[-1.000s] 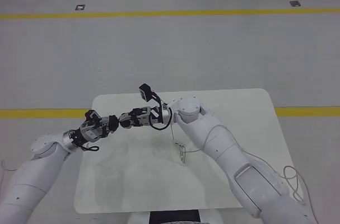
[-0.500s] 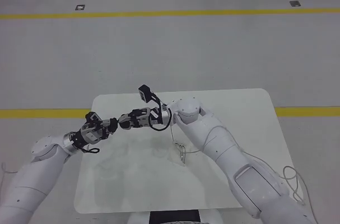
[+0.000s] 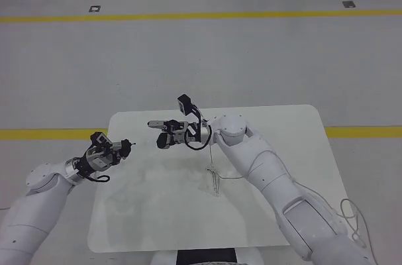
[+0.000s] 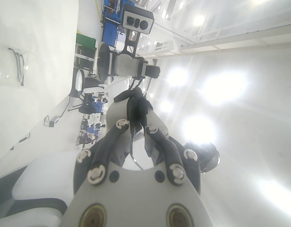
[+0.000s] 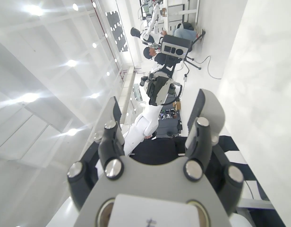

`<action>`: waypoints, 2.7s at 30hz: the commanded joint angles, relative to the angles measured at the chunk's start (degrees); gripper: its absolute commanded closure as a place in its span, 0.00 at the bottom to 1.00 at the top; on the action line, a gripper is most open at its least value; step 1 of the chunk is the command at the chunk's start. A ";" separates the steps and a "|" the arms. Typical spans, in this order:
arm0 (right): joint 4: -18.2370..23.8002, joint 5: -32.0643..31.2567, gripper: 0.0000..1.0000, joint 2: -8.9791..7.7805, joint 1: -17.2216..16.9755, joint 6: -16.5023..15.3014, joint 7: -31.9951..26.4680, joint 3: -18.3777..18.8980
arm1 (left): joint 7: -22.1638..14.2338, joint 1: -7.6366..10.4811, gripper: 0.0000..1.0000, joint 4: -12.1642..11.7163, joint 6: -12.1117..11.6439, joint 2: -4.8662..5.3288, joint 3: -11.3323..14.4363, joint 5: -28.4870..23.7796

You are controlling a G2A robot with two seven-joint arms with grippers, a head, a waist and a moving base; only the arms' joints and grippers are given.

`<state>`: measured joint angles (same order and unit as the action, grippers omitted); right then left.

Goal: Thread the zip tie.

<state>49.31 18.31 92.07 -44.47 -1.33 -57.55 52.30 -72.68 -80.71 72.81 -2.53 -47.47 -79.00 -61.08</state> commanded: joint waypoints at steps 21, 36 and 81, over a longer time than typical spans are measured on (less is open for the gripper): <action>8.64 -22.54 0.00 -4.75 -1.58 9.42 0.46 2.32 | -1.55 2.16 1.00 -3.43 -5.11 0.18 -5.66 -0.59; 17.19 -43.22 0.00 -7.03 -0.43 20.78 -8.70 -2.25 | -1.48 3.47 1.00 -4.81 -5.74 -0.15 -5.78 -1.36; 4.61 -59.88 0.00 -2.06 1.70 20.81 -22.09 -4.71 | -1.48 3.47 1.00 -4.81 -5.74 -0.15 -5.78 -1.36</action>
<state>54.52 -42.40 89.88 -43.34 19.48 -79.64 48.28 -74.17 -77.24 68.00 -8.26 -47.63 -84.79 -62.44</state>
